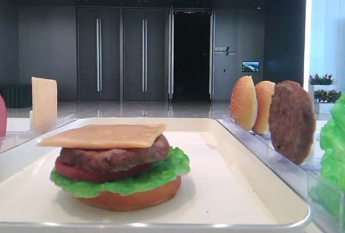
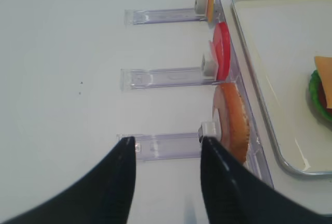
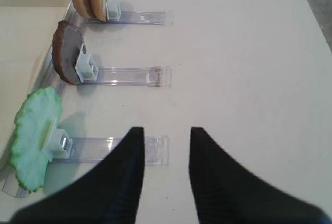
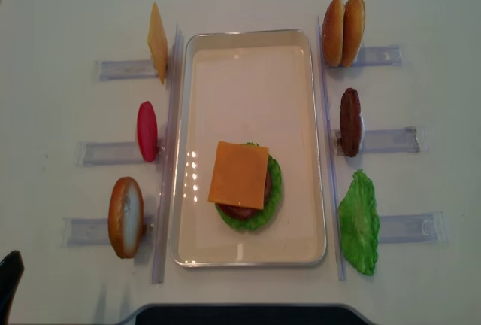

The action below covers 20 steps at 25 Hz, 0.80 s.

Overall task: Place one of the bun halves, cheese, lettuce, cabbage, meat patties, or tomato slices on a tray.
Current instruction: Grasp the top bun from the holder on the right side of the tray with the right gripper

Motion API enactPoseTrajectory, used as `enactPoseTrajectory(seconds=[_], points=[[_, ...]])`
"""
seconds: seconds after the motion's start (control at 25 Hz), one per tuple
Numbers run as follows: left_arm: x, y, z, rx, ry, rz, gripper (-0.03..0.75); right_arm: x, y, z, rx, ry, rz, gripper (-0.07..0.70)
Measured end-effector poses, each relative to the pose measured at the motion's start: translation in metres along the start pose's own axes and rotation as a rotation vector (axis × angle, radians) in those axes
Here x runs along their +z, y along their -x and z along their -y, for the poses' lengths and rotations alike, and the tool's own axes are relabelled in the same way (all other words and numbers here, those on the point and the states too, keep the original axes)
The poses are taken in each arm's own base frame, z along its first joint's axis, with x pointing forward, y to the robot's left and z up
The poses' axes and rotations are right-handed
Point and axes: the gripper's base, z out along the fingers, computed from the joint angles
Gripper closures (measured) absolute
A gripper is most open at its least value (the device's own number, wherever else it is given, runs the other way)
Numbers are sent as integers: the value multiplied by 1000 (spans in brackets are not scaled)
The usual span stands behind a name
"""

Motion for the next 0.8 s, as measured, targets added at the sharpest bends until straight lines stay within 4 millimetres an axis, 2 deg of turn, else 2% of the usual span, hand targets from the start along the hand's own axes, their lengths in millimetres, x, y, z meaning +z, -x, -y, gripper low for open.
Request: enactPoseTrajectory(seconds=[0.64, 0.8], points=[[0, 0, 0, 9, -10, 0, 397, 0, 0, 0, 0, 0, 3, 391], [0, 0, 0, 9, -10, 0, 397, 1, 20, 1, 2, -1, -1, 369]])
